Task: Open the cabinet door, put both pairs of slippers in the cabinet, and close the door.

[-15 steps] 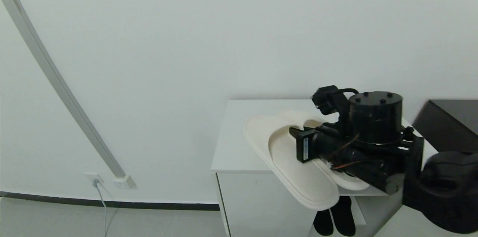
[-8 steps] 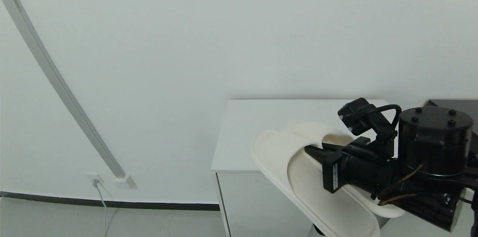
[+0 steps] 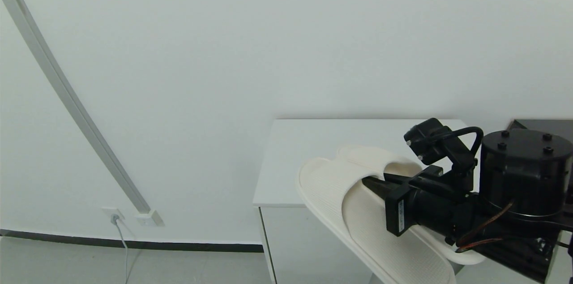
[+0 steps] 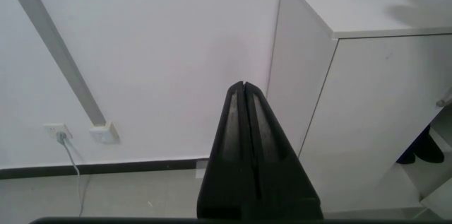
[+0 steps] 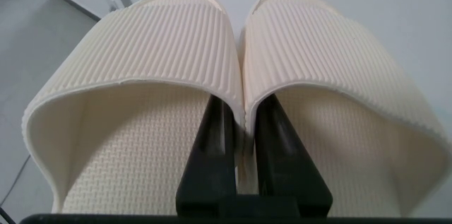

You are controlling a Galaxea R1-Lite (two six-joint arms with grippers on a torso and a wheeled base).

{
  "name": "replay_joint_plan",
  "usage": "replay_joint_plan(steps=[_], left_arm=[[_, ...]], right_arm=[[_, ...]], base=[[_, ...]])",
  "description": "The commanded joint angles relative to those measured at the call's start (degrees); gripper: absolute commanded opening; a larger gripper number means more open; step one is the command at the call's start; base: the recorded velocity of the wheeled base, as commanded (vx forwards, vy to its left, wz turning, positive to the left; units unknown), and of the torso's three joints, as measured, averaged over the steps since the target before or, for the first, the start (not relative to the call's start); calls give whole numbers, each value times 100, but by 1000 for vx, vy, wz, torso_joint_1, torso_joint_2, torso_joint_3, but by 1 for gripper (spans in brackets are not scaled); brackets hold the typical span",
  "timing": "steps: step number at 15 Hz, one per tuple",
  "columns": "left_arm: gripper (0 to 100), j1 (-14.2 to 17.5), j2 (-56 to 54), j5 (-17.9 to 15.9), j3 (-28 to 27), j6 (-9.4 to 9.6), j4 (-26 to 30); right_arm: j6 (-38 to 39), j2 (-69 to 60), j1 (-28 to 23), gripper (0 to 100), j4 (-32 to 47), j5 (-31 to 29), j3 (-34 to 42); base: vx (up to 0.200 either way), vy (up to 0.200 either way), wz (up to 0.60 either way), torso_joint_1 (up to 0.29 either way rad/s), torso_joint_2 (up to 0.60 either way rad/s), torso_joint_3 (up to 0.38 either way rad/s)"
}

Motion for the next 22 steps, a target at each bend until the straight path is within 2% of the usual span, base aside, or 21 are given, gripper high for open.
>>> replay_joint_plan(steps=[1,5,17,22], left_arm=[[0,0,7,0,1,0,-3],[0,0,7,-9,1,0,6],[0,0,7,0,1,-9,-3],[0,0,7,0,1,-27,6]], right_arm=[[-1,19,7,0,-3,-1,0],[-1,37,33,0,-47,-1,9],[8,116,24,0,-126,-1,114],[8,230,51,0,-284,-1,176]], base=[[0,0,0,0,0,0],[0,0,0,0,0,0],[-200,0,0,2,4,3],[0,0,0,0,0,0]])
